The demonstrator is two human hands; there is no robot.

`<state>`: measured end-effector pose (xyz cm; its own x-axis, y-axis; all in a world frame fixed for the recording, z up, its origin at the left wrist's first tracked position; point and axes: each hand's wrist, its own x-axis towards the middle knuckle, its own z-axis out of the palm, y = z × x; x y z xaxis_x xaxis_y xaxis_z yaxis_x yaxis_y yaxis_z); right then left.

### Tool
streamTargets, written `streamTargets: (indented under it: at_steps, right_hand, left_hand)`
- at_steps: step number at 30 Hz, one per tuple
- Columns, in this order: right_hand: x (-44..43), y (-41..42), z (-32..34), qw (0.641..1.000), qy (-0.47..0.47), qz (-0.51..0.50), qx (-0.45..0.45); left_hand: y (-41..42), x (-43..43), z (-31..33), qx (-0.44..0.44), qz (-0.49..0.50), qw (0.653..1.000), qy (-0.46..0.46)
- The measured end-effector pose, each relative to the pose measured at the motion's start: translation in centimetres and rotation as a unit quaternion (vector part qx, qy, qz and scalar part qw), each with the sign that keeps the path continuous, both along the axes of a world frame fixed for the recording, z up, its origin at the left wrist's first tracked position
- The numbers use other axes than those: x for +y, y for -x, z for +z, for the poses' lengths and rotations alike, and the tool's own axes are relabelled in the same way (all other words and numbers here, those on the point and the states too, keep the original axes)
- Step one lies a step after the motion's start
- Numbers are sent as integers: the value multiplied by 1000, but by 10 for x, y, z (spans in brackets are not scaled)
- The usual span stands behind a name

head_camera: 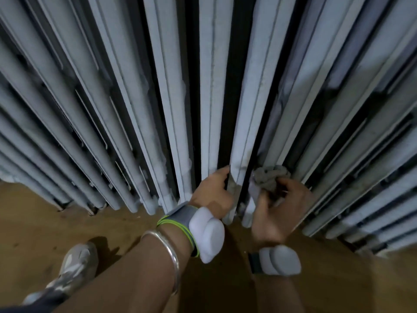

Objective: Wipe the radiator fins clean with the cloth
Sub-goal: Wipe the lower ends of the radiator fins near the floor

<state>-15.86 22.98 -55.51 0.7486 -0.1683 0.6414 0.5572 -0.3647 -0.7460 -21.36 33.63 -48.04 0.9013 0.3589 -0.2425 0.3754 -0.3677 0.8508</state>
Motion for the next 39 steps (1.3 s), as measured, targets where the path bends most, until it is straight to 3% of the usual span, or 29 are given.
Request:
streamTargets:
  at_steps: [7, 10, 16, 19, 23, 28, 32, 39]
  right_hand:
    - [0, -14, -45, 998, 50, 27, -20]
    - [-1, -14, -68, 997, 42, 40, 56]
    - [-13, -9, -106, 981, 82, 77, 158]
    - [-15, -5, -126, 975, 32, 83, 203]
    - [-14, -6, -128, 929, -30, 48, 366]
    - [-6, -16, -145, 798, -123, 30, 590]
    - [-1, -18, -139, 714, -304, 54, 628]
    - [-7, -20, -100, 678, -406, 81, 607]
  left_hand:
    - [-7, -4, -15, -40, 18, 999, 25]
    - [-10, -3, -19, -41, 31, 999, -12]
    - [-11, -1, -31, -51, 38, 998, 16]
    - [-14, 0, -35, -56, 36, 998, 10]
    - [-14, 2, -40, -72, 27, 997, 9]
    - [-14, 2, -40, -76, 22, 997, 18]
    - [-12, 2, -37, -70, 19, 997, 20]
    - [-15, 3, -34, -55, 18, 998, 19]
